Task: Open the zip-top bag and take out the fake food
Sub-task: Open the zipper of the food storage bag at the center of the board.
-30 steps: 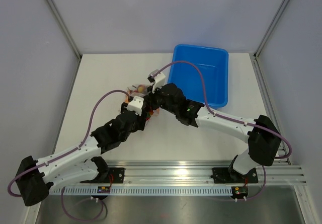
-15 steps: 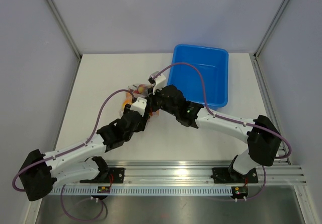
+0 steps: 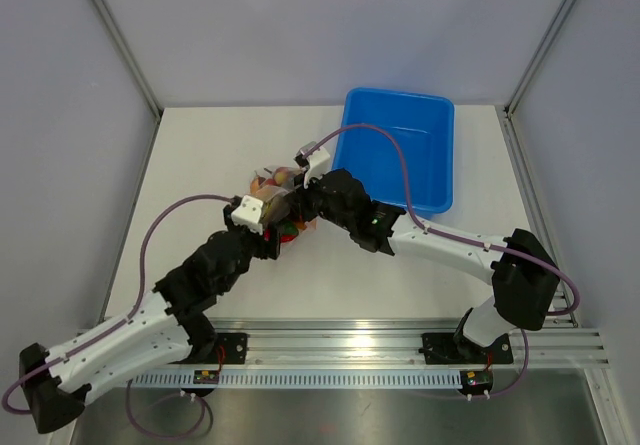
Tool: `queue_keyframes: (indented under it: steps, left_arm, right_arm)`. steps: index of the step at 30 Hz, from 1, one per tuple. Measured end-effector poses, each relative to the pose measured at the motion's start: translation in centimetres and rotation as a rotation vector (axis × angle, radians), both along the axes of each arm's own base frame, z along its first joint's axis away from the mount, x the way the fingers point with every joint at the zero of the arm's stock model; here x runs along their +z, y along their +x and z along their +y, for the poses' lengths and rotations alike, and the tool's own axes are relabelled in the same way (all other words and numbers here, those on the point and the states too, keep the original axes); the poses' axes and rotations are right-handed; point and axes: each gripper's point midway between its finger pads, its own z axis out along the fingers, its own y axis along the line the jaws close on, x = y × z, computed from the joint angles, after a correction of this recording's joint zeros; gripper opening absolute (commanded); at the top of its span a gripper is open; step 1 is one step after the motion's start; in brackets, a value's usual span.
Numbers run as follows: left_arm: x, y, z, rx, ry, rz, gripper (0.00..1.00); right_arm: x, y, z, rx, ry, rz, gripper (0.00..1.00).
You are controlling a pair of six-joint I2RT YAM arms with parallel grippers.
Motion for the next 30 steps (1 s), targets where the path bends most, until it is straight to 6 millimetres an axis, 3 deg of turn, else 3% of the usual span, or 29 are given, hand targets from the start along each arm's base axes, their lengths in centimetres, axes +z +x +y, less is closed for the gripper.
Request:
queue_keyframes:
  steps: [7,18,21,22,24,27,30]
  left_arm:
    - [3.2,-1.6,1.4,-0.042,-0.114,-0.157,0.74]
    - [2.0,0.5,1.3,0.019,0.017,-0.179,0.74]
    - [1.5,1.4,1.3,0.052,0.055,-0.183,0.57]
    - [1.3,1.6,1.3,0.064,0.069,-0.182,0.38]
    - [0.9,2.1,1.5,0.092,0.099,-0.178,0.23]
    - [0.5,2.9,1.4,0.122,0.145,-0.169,0.21]
    - [0.6,3.6,0.9,0.137,0.162,-0.159,0.03]
  right_arm:
    - [0.0,0.2,-0.1,0.002,-0.019,-0.022,0.0]
    - [0.0,-0.9,-0.2,0.094,-0.076,-0.073,0.0]
    - [-0.1,-1.0,-0.3,0.101,-0.09,-0.083,0.0]
    - [-0.2,-1.0,-0.4,0.104,-0.095,-0.085,0.0]
    - [-0.3,-1.1,-0.5,0.111,-0.099,-0.087,0.0]
    - [-0.4,-1.3,-0.5,0.119,-0.104,-0.089,0.0]
    - [-0.4,-1.3,-0.5,0.123,-0.107,-0.092,0.04]
